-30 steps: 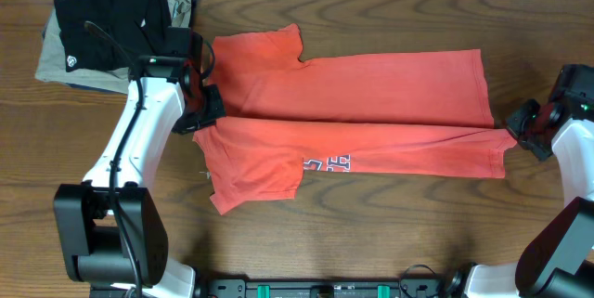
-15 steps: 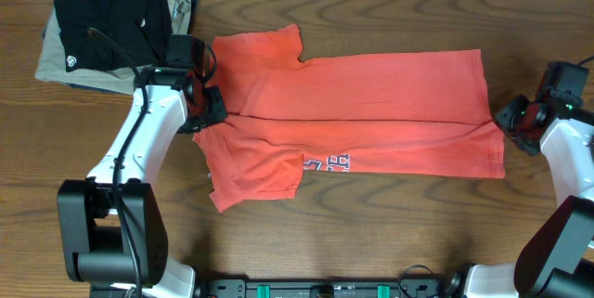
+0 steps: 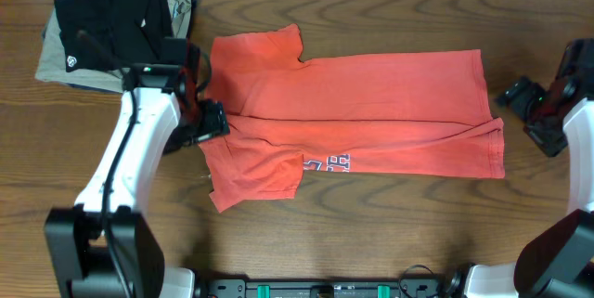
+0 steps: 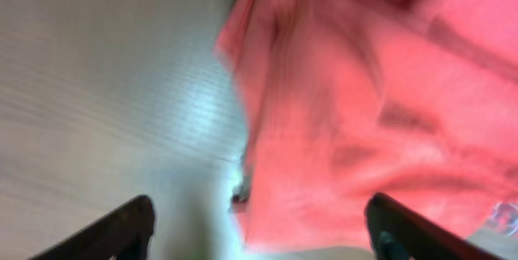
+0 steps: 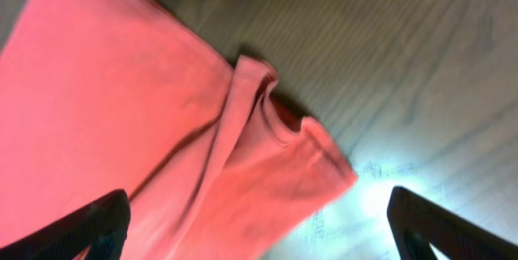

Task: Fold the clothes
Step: 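Release the hem and move both grippers to the shirt's lower edge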

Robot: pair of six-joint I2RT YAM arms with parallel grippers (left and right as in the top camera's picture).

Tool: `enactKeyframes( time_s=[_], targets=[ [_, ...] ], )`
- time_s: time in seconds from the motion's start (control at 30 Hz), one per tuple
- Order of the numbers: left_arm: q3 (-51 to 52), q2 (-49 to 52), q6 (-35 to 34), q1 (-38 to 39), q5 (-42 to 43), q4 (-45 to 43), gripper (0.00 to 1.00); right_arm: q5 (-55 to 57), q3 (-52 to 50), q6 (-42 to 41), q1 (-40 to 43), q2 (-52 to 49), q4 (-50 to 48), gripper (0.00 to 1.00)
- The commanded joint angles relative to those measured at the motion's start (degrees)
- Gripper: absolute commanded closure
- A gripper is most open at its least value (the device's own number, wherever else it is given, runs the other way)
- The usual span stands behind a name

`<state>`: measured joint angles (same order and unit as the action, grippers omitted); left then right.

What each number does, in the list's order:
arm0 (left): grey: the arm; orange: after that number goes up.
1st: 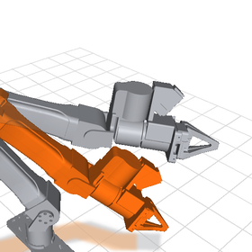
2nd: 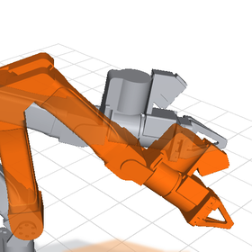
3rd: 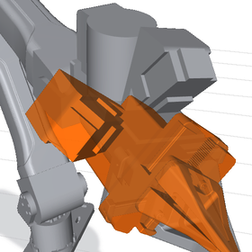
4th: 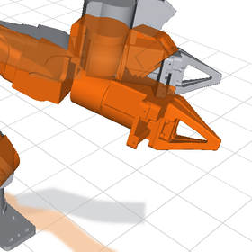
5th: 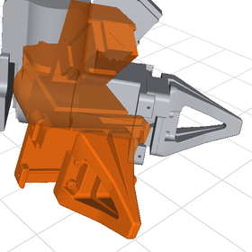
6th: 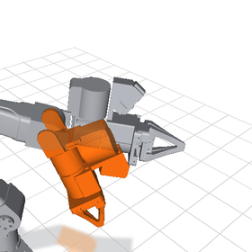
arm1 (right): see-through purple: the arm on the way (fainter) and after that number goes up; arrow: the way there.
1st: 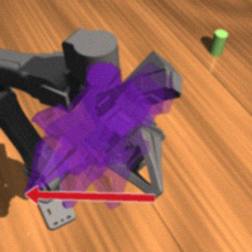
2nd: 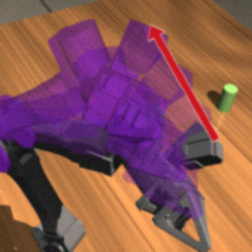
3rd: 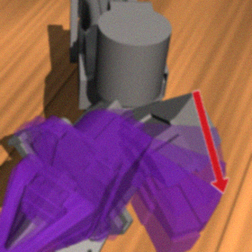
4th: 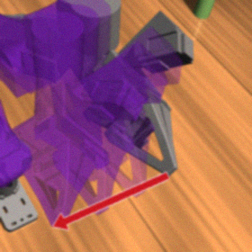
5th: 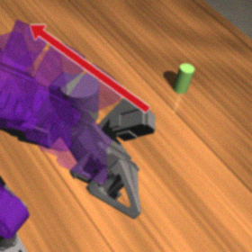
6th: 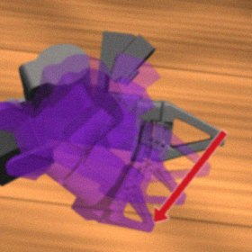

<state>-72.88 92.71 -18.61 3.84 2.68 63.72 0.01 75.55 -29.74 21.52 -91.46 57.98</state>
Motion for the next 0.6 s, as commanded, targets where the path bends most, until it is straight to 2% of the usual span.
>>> enactKeyframes(
  time_s=[0.0,0.13,0.37,0.57],
  targets=[
    [-0.5,-1.0,-0.1,-0.3,-0.3,6.1,0.11,-3.1,2.1,0.0,0.2,0.1,3.6,0.01],
    [4.3,-1.0,1.9,-0.3,5.2,7.2,0.10,-4.5,1.2,0.0,0.1,0.1,6.0,0.01],
    [15.3,-1.0,3.8,-0.2,10.9,-3.5,0.11,-6.0,0.5,1.2,0.0,0.1,7.8,0.01],
    [21.2,-1.0,3.8,-0.2,11.5,-11.6,0.27,-10.1,0.5,4.1,0.0,0.1,7.8,0.01]
  ],
)
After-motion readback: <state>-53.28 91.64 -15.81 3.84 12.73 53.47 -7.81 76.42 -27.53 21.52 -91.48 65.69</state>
